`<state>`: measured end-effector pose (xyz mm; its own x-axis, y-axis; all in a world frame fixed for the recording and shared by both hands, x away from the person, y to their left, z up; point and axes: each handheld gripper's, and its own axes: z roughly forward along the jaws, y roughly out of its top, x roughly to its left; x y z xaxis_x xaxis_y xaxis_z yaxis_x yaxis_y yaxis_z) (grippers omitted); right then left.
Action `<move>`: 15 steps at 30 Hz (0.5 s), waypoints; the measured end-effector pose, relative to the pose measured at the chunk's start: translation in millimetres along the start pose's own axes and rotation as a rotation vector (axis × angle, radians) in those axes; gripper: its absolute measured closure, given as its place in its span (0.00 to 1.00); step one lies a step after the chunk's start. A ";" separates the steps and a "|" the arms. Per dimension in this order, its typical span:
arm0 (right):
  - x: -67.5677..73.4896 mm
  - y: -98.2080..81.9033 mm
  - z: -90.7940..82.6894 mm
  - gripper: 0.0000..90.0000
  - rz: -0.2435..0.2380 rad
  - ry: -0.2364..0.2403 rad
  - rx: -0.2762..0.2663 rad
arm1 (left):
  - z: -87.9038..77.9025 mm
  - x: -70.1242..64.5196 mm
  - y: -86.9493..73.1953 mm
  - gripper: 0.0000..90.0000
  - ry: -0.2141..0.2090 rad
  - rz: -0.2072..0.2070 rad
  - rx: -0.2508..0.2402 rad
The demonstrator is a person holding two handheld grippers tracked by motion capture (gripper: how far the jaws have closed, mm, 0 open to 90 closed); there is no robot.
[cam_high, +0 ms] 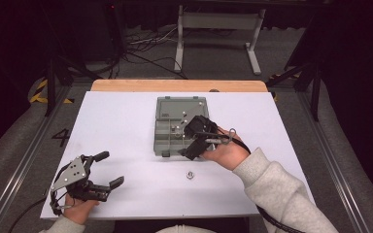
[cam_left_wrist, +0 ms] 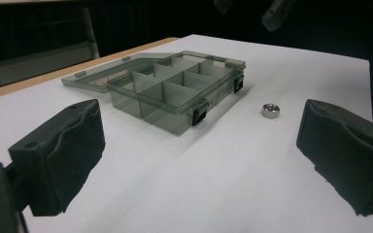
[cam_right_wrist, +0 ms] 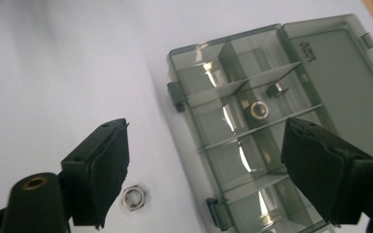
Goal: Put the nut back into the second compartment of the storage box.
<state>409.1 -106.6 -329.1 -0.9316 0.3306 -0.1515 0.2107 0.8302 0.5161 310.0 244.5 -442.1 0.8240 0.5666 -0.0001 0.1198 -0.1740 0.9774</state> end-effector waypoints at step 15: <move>27.3 -35.0 34.3 0.27 -0.017 0.079 0.087 | 0.8 -0.1 0.0 0.05 0.001 0.008 0.008</move>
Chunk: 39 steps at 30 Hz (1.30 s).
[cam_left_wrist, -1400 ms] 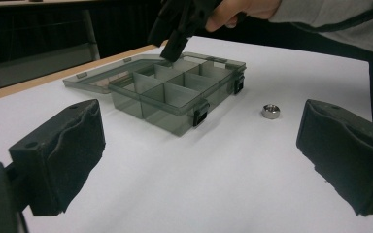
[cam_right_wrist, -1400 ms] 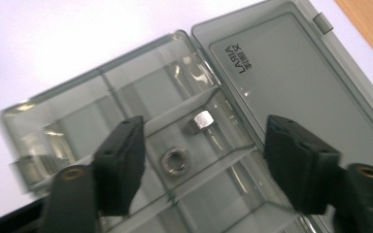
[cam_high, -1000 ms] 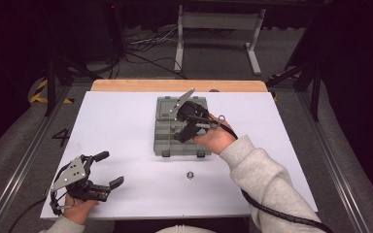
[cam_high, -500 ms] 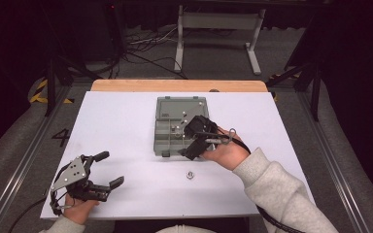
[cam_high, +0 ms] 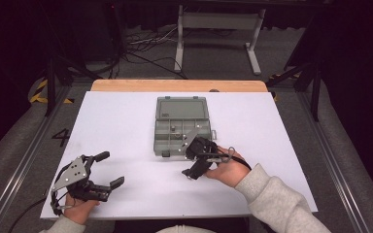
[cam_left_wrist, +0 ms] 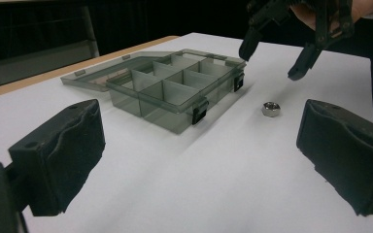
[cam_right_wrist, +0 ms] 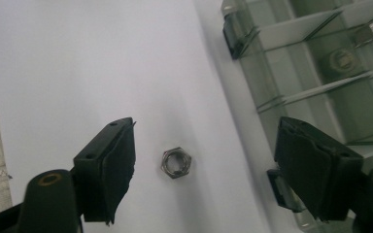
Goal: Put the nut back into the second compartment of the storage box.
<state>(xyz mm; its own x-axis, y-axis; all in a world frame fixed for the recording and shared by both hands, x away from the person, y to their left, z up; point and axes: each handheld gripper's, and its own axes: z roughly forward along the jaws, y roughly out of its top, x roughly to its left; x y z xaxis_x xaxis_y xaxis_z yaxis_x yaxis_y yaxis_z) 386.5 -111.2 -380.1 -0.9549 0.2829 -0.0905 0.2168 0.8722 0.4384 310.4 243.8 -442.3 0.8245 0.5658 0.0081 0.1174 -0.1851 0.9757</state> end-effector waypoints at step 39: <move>6.3 0.0 13.3 0.78 -0.052 0.035 0.085 | -0.1 -0.3 0.5 0.05 0.000 0.005 0.006</move>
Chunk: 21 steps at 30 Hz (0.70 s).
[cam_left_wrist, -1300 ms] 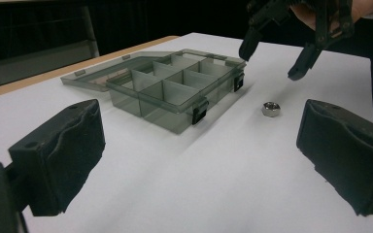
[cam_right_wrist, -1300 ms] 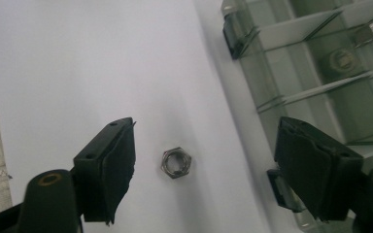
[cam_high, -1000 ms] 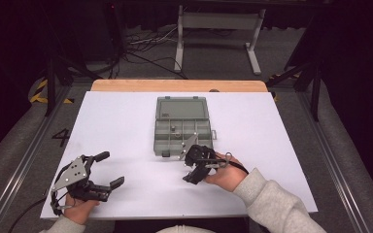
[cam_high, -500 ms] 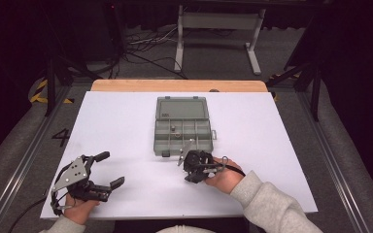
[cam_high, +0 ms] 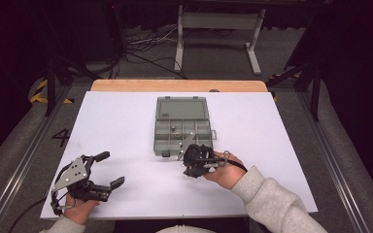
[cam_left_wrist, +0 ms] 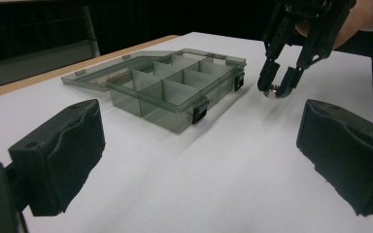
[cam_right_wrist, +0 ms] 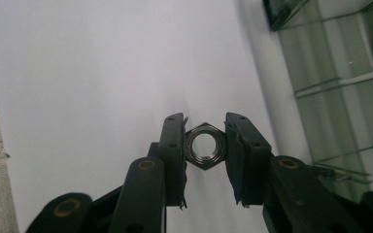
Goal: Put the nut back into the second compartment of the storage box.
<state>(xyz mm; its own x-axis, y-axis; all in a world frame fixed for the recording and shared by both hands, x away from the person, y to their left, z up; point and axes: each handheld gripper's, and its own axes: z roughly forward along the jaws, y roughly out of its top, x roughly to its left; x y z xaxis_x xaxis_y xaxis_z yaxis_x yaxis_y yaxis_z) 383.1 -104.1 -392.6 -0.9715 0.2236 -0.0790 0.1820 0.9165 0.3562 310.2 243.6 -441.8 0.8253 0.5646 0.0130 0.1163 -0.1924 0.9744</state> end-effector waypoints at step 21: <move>-25.3 26.1 -44.7 0.78 0.016 -0.064 -0.066 | -0.2 0.4 -0.2 0.05 0.003 0.000 -0.003</move>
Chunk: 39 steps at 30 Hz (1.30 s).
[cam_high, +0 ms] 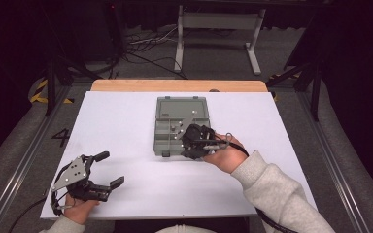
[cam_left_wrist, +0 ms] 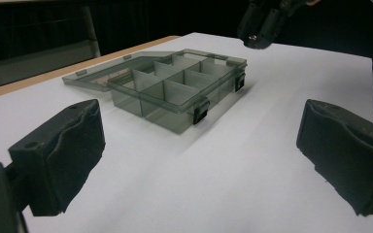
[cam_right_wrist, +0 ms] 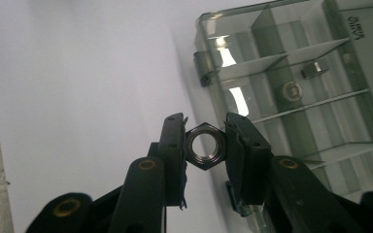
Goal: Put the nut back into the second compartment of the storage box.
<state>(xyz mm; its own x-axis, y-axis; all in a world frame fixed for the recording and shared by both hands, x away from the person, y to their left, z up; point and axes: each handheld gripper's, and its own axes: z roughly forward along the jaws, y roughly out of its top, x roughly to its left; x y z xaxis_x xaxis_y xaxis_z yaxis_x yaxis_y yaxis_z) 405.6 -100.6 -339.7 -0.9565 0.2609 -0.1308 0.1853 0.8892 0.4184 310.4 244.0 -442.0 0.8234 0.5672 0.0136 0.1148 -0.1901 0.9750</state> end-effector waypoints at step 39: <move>-100.2 46.5 32.6 0.78 0.151 -0.119 -0.076 | -2.6 0.1 -0.8 0.05 0.004 0.001 0.002</move>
<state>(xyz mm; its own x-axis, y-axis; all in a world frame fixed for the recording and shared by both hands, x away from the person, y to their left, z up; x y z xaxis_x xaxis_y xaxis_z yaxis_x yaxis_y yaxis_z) 517.4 -73.2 -336.5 -0.8849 0.4355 -0.1654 0.3022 0.8068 0.5077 308.9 246.3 -442.2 0.8212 0.5705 0.0156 0.1152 -0.1924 0.9745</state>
